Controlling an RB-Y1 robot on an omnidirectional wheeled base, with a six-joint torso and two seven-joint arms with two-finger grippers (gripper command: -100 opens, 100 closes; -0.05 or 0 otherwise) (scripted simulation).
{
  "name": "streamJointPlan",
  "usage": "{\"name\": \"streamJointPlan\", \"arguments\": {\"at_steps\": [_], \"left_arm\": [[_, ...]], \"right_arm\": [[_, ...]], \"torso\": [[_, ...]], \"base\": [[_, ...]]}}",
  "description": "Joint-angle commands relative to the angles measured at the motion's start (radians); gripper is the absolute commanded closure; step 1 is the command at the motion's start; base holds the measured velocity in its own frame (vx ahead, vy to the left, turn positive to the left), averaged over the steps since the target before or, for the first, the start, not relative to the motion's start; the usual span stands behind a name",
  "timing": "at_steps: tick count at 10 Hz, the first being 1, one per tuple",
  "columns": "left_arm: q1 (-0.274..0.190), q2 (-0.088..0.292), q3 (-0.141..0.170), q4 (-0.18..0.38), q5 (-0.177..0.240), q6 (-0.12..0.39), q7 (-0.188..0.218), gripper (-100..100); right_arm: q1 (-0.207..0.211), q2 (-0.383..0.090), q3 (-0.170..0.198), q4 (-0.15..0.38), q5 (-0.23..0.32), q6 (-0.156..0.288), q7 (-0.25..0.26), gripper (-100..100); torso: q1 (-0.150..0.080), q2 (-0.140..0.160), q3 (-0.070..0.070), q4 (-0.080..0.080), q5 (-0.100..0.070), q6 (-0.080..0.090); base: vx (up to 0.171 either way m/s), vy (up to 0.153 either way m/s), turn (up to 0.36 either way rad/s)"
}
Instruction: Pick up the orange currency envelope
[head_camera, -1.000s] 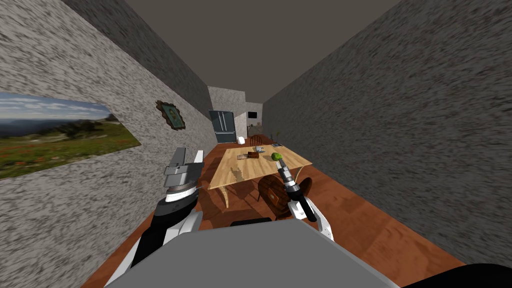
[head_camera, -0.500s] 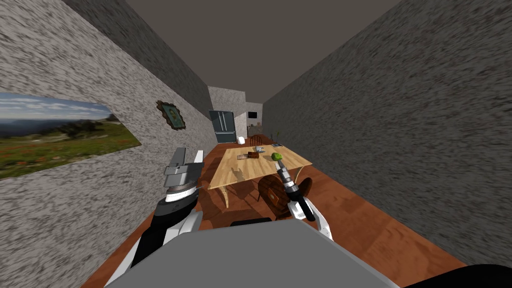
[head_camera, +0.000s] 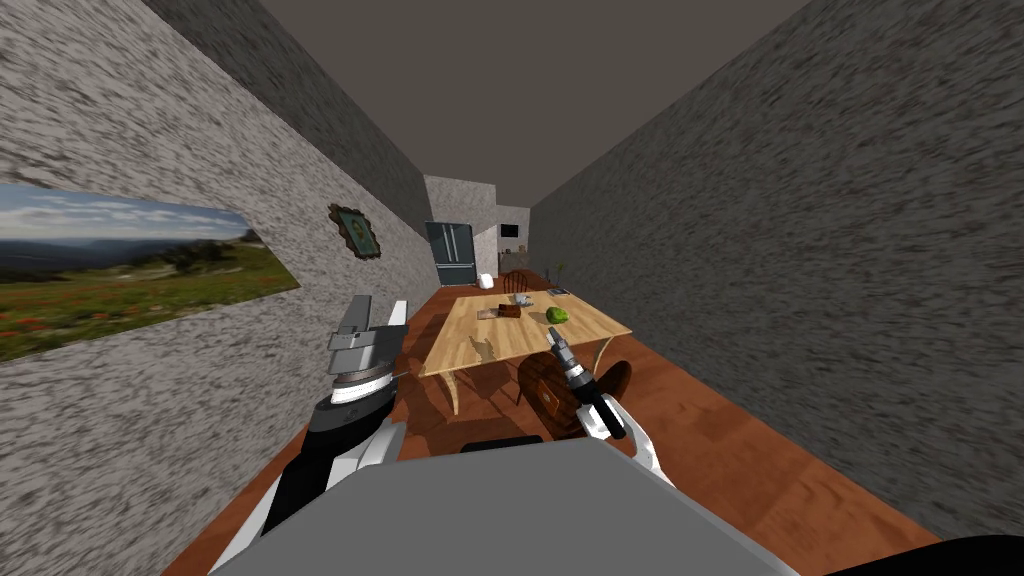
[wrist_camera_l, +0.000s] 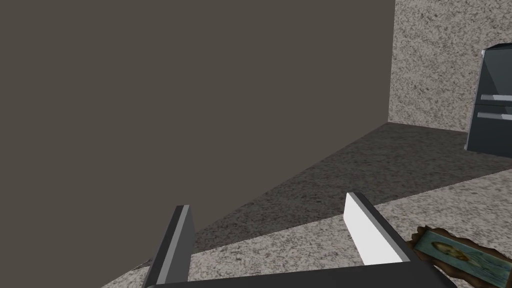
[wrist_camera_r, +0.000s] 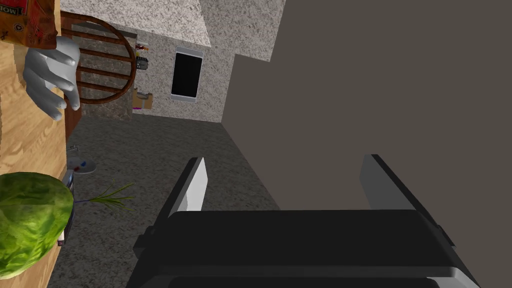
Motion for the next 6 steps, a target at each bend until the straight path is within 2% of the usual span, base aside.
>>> {"name": "streamJointPlan", "arguments": {"at_steps": [1, 2, 5, 6], "left_arm": [[0.000, 0.000, 0.000, 0.000, 0.000, 0.000, 0.000, 0], [0.000, 0.000, 0.000, 0.000, 0.000, 0.000, 0.000, 0], [0.000, 0.000, 0.000, 0.000, 0.000, 0.000, 0.000, 0], [0.000, 0.000, 0.000, 0.000, 0.000, 0.000, 0.000, 0]], "right_arm": [[-0.011, -0.027, 0.021, 0.043, 0.014, 0.001, 0.003, -100], [-0.011, -0.027, 0.021, 0.043, 0.014, 0.001, 0.003, -100], [-0.045, -0.095, 0.056, 0.138, 0.040, 0.003, 0.003, -100], [-0.045, -0.095, 0.056, 0.153, 0.040, 0.003, 0.003, -100]], "torso": [[0.000, 0.000, 0.000, 0.000, 0.000, 0.000], [0.000, 0.000, 0.000, 0.000, 0.000, 0.000], [0.000, -0.001, 0.000, 0.000, 0.000, 0.000], [0.000, -0.002, -0.001, 0.000, 0.000, 0.000]], "base": [[0.038, -0.029, 0.116], [0.009, -0.007, 0.025], [0.046, -0.018, 0.102], [0.040, -0.010, 0.059]]}}
